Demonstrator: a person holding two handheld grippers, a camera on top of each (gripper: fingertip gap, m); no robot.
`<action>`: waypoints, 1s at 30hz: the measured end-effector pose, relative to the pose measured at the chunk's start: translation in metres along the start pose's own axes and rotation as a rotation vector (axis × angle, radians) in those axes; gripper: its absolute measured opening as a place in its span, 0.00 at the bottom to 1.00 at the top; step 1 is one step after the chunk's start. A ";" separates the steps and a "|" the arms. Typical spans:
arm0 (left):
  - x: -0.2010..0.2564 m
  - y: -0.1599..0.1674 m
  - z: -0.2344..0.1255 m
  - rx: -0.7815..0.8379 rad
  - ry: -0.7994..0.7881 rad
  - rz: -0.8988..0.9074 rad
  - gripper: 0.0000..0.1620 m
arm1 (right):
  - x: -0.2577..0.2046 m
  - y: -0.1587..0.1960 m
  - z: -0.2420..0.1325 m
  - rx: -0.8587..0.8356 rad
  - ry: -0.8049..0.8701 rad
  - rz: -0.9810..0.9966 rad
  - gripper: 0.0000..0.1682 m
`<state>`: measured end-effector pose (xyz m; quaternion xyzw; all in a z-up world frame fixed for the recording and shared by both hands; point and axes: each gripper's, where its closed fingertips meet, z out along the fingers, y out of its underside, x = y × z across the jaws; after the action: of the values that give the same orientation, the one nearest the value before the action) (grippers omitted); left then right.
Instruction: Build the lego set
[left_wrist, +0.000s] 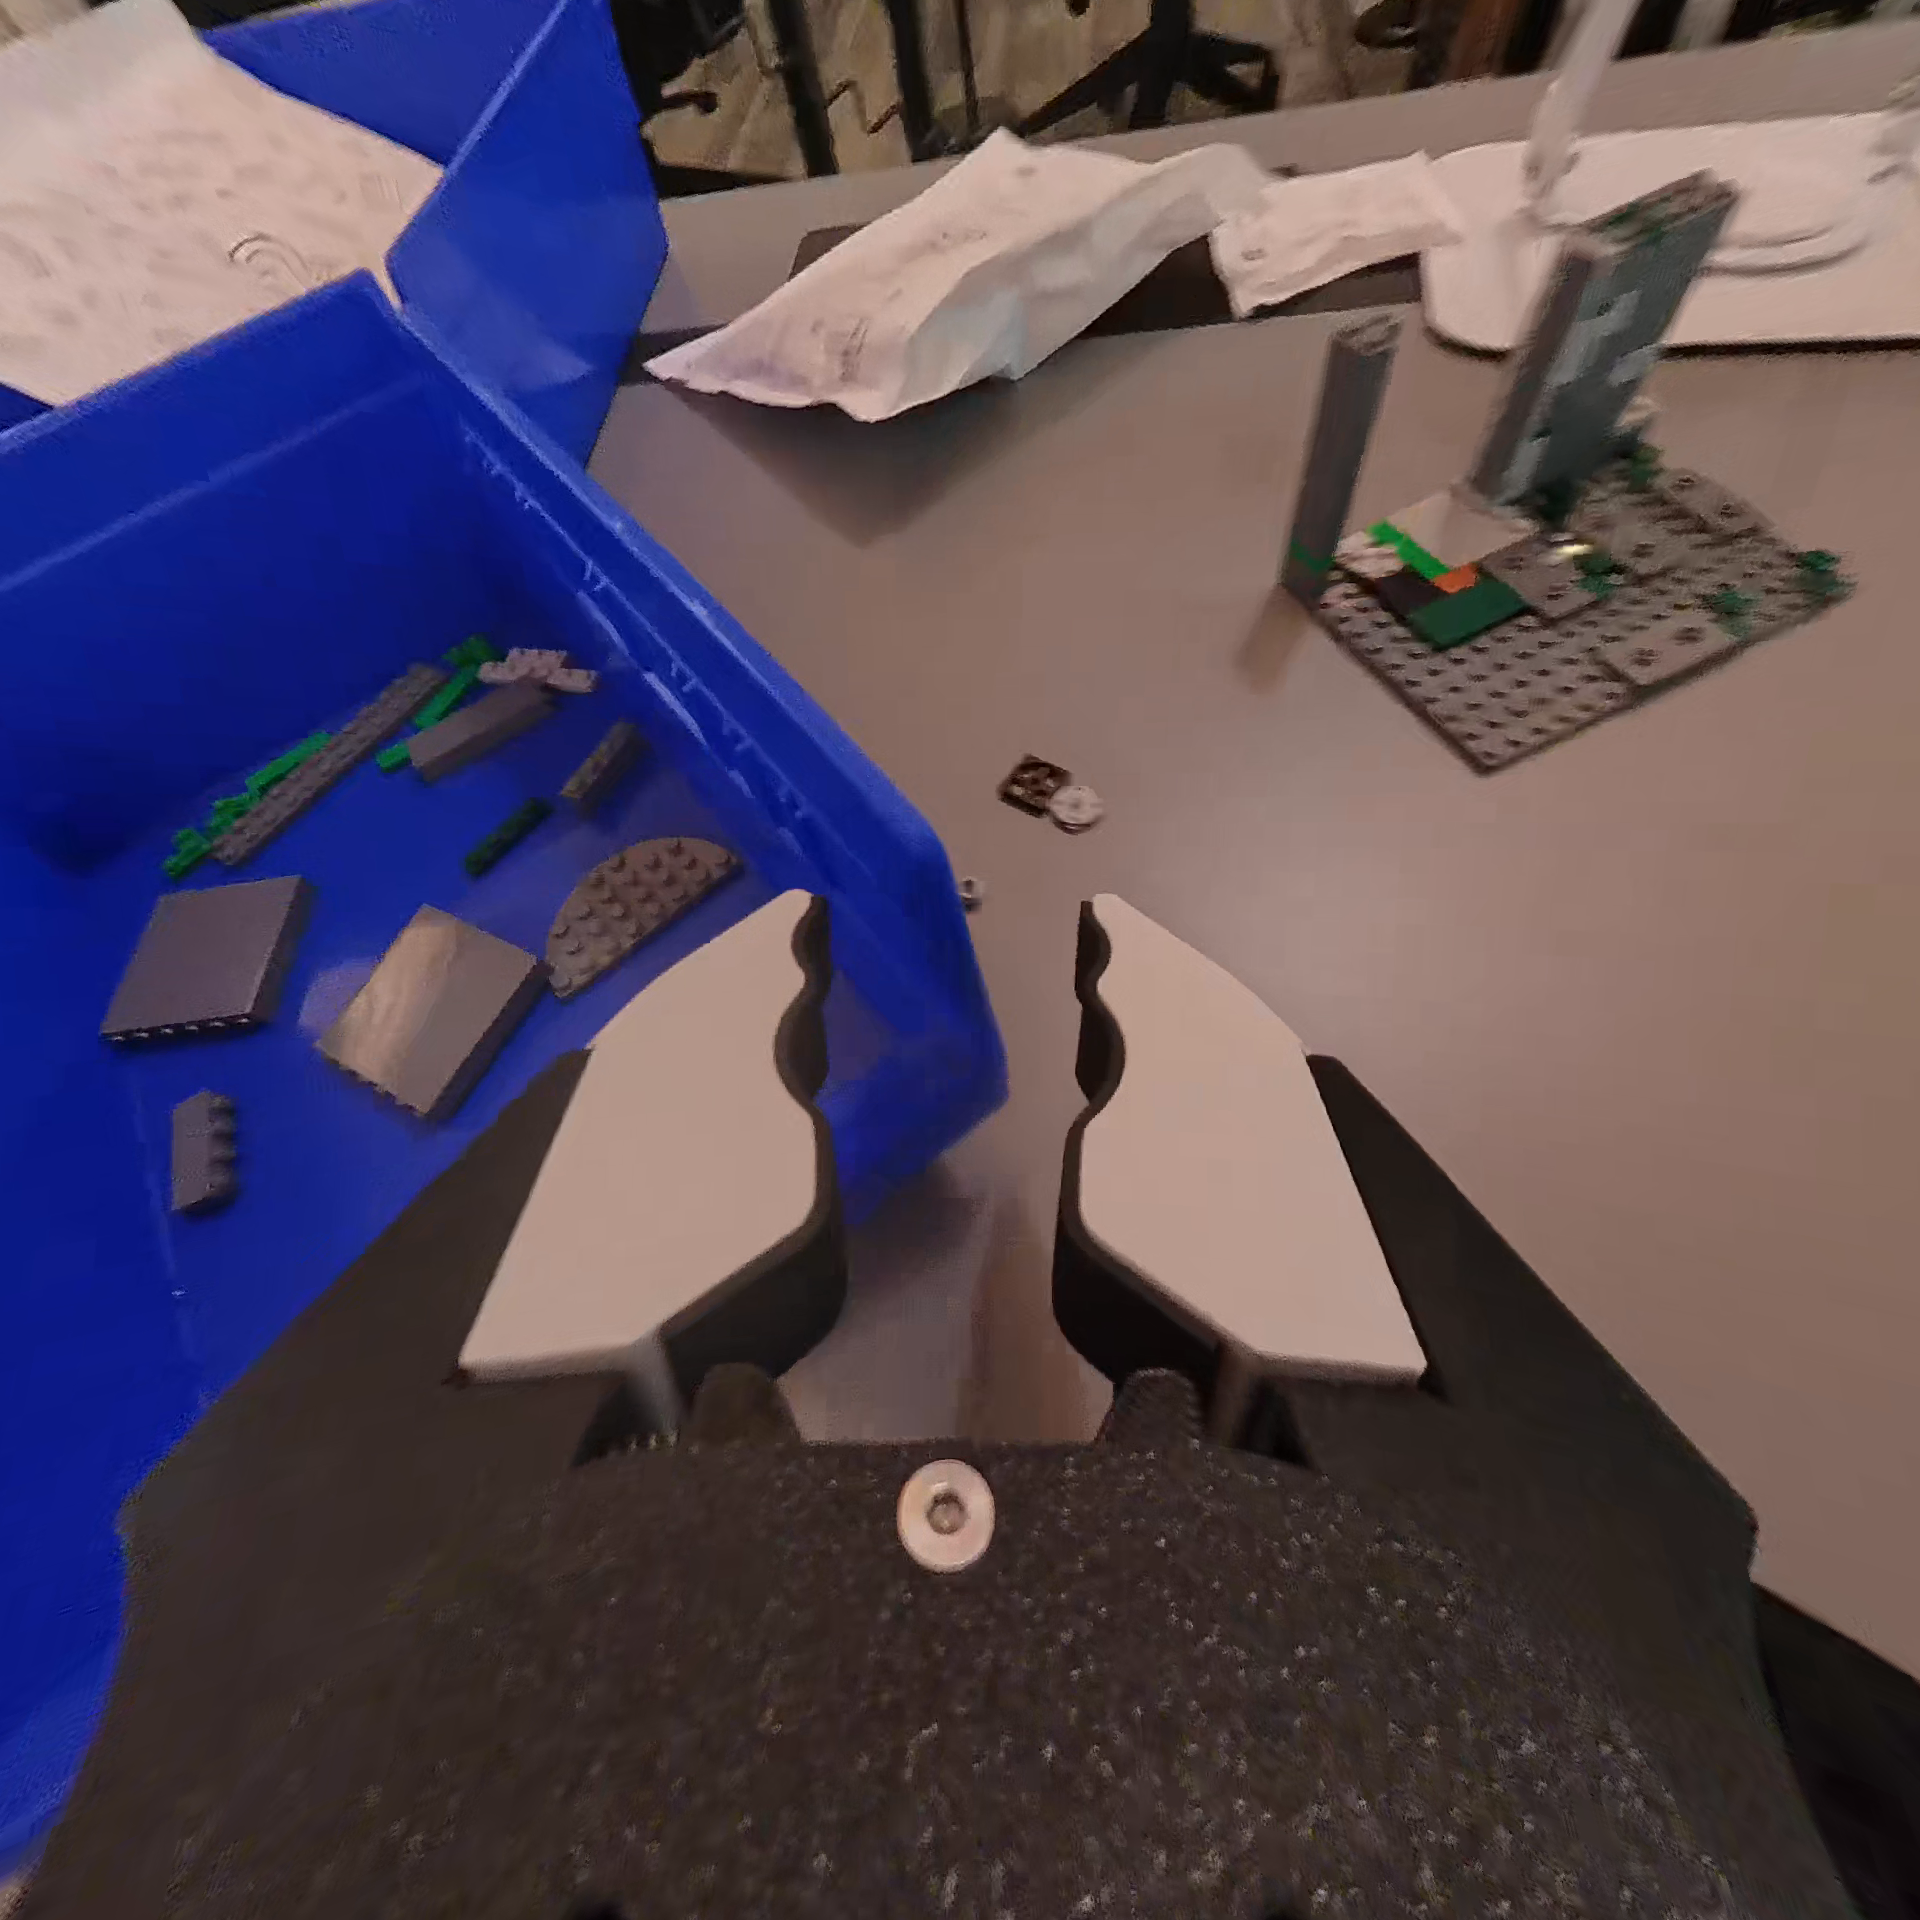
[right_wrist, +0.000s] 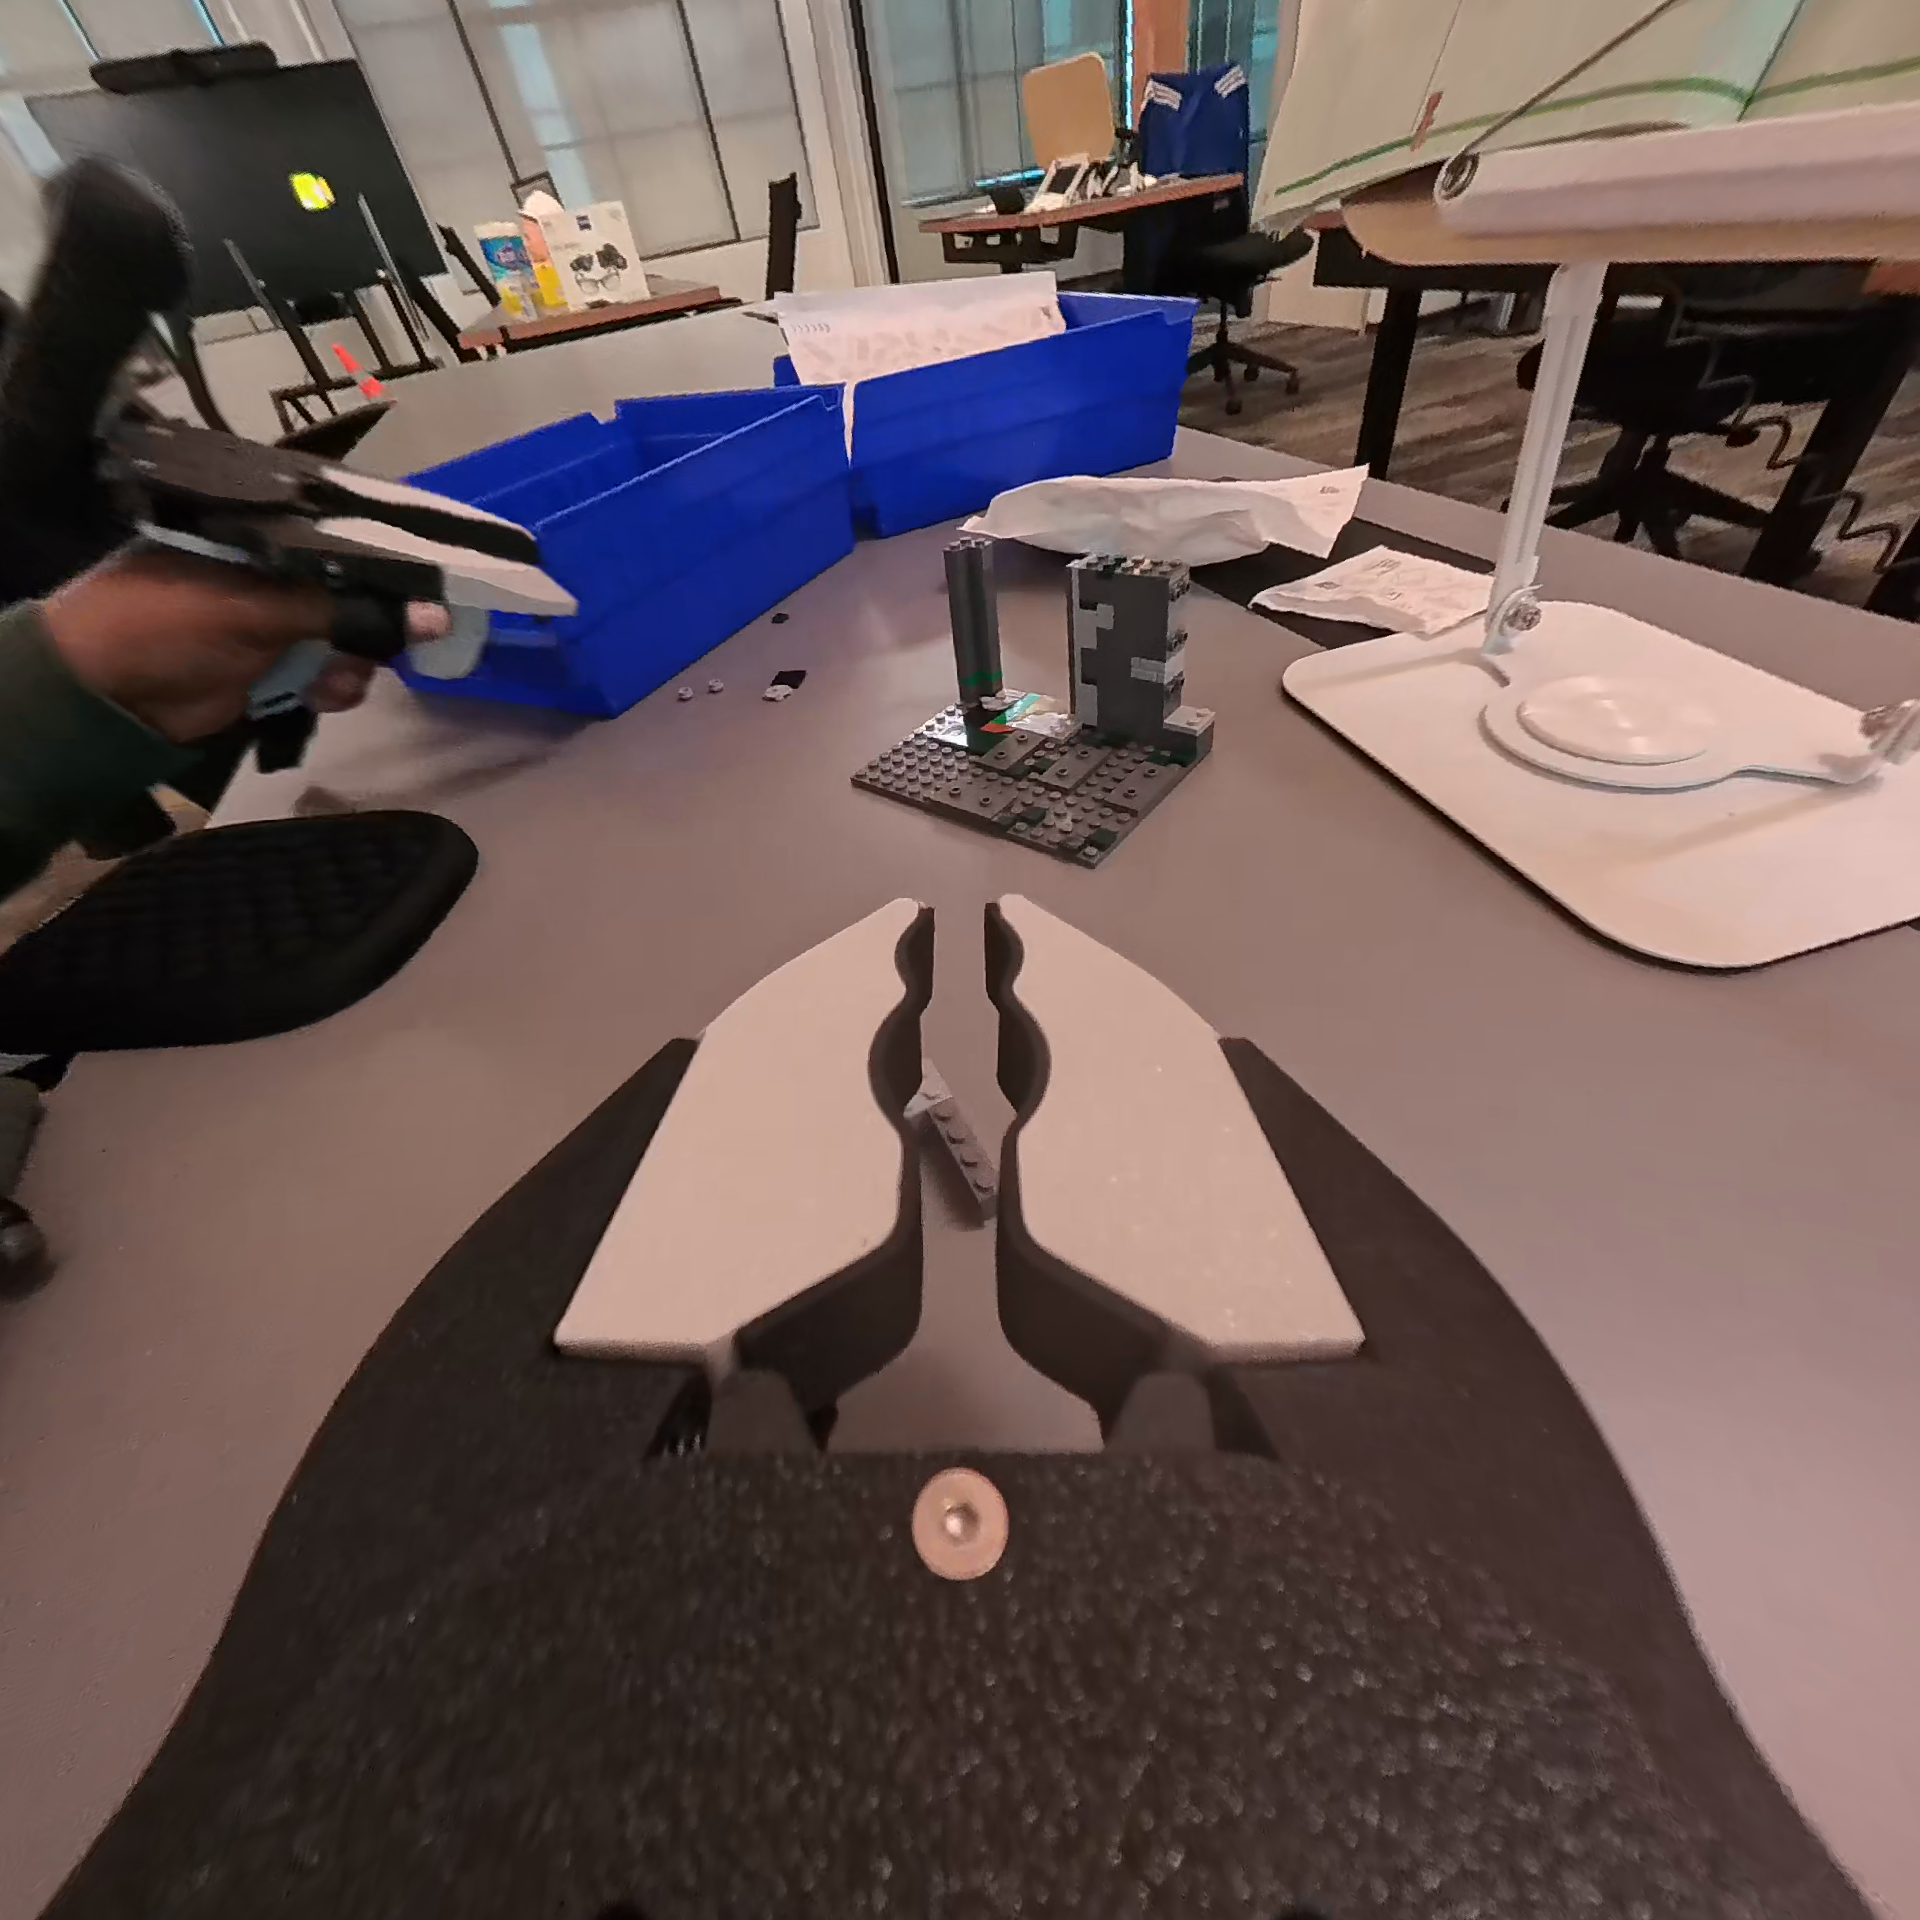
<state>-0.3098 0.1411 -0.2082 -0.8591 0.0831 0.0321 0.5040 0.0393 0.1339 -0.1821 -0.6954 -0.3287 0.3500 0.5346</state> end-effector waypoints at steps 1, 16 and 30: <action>-0.006 0.001 0.009 -0.008 -0.032 0.010 0.23 | -0.001 0.001 0.001 -0.003 -0.002 0.006 0.05; -0.093 0.018 -0.037 -0.033 -0.170 0.009 0.16 | 0.002 0.002 -0.003 0.005 0.008 0.025 0.04; -0.002 0.038 0.046 -0.315 0.174 0.145 0.15 | 0.005 0.015 -0.007 -0.027 0.020 0.010 0.04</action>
<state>-0.3172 0.1632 -0.2632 -0.9188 0.1818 0.0066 0.3504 0.0492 0.1318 -0.1958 -0.7076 -0.3245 0.3412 0.5269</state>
